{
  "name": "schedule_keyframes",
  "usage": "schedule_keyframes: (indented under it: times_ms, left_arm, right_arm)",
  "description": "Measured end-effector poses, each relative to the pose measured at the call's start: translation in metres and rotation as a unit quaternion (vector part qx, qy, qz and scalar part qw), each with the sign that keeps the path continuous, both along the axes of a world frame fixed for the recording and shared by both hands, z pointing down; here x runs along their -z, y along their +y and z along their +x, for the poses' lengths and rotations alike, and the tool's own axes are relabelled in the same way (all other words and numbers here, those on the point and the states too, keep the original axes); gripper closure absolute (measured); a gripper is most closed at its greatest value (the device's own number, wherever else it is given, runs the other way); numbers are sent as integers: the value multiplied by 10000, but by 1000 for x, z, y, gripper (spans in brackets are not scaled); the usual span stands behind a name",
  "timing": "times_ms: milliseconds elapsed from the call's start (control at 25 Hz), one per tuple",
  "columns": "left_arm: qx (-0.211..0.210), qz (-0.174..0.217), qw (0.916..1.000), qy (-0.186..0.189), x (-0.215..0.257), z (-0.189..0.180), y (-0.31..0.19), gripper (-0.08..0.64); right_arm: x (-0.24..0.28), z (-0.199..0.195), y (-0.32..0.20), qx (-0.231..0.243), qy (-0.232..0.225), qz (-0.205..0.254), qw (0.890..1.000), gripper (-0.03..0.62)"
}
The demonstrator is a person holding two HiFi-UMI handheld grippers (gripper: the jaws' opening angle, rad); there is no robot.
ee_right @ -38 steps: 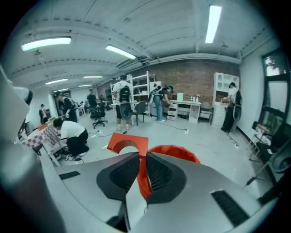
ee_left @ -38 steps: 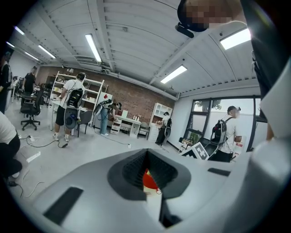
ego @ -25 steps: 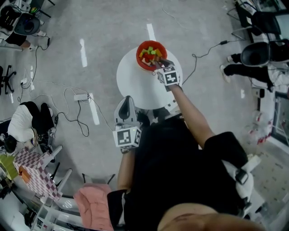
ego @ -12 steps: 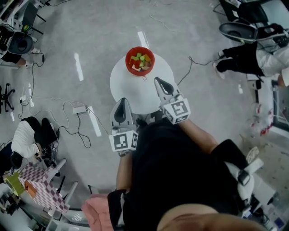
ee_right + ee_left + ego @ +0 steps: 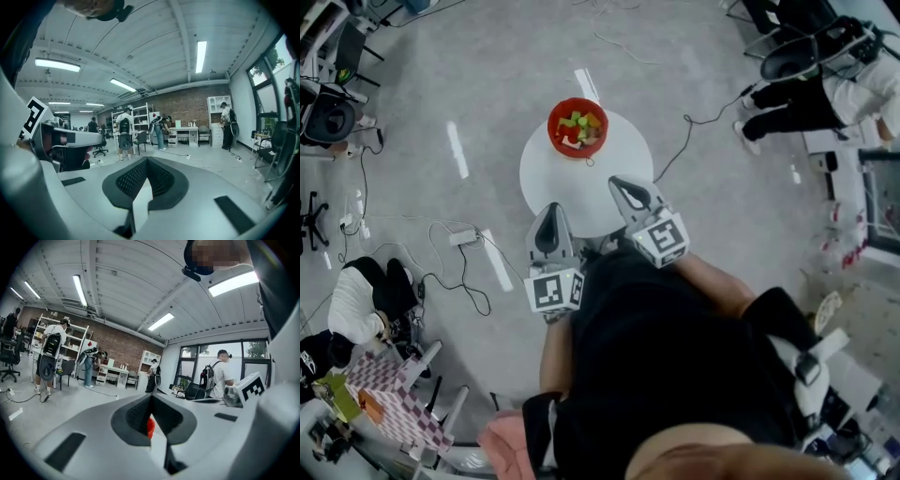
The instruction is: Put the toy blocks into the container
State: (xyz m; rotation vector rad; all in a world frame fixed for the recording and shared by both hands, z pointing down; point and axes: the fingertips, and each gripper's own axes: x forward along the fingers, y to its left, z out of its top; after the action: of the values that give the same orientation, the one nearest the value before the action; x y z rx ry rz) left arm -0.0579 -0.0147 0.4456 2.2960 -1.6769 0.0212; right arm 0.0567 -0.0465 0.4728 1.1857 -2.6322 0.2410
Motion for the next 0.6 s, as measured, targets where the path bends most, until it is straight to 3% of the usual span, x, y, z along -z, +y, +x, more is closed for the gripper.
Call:
schedule_keyframes:
  times_ms: [600]
  left_arm:
    - [-65,-50,10000,25,-6,8,3,561]
  right_arm:
    - [-5,7,5,-27,43,-69,10000,596]
